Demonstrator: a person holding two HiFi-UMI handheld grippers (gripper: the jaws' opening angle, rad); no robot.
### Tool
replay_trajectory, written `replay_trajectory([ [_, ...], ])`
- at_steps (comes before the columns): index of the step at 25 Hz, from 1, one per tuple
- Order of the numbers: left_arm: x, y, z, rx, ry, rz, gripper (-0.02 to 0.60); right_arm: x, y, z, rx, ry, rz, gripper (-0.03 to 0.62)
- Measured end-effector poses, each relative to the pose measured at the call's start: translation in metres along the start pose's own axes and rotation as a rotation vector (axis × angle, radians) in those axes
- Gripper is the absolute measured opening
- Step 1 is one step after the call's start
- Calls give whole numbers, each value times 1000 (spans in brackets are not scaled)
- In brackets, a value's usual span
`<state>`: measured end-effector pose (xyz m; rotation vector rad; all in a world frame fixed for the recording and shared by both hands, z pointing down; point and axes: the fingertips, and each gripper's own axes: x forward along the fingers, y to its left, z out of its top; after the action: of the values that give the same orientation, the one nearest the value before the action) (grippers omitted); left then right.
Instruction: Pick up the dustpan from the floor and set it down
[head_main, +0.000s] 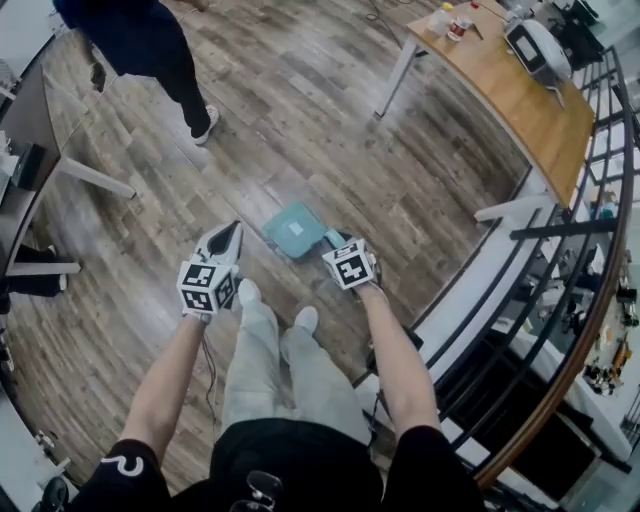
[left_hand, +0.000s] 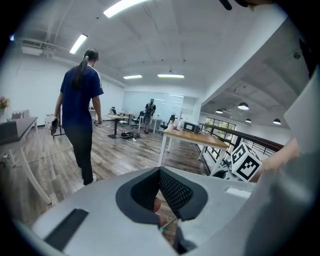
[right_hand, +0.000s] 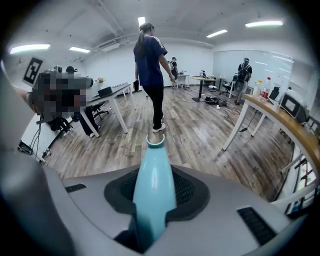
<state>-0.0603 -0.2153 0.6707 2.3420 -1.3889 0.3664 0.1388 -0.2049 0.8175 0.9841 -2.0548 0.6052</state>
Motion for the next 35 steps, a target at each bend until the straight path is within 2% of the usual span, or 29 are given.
replay_trajectory([
  [6,-27,-1,24,-12,-8,22,-2,-53,0,36,44,-27,-41,87],
  [12,-49,-5,75,-61,-72,30,-2,-115,-9,77,88,-87,-74,87],
  [19,-74,-23,130,-40,-108,-14,-2,-193,-16,128,99,-183,-137,87],
  [27,-91,-32,171,-24,-137,-9,-2,-264,-13,187,65,-285,-150,87],
  [35,-90,-45,204,15,-171,-10,-2,-306,-21,224,84,-379,-146,87],
])
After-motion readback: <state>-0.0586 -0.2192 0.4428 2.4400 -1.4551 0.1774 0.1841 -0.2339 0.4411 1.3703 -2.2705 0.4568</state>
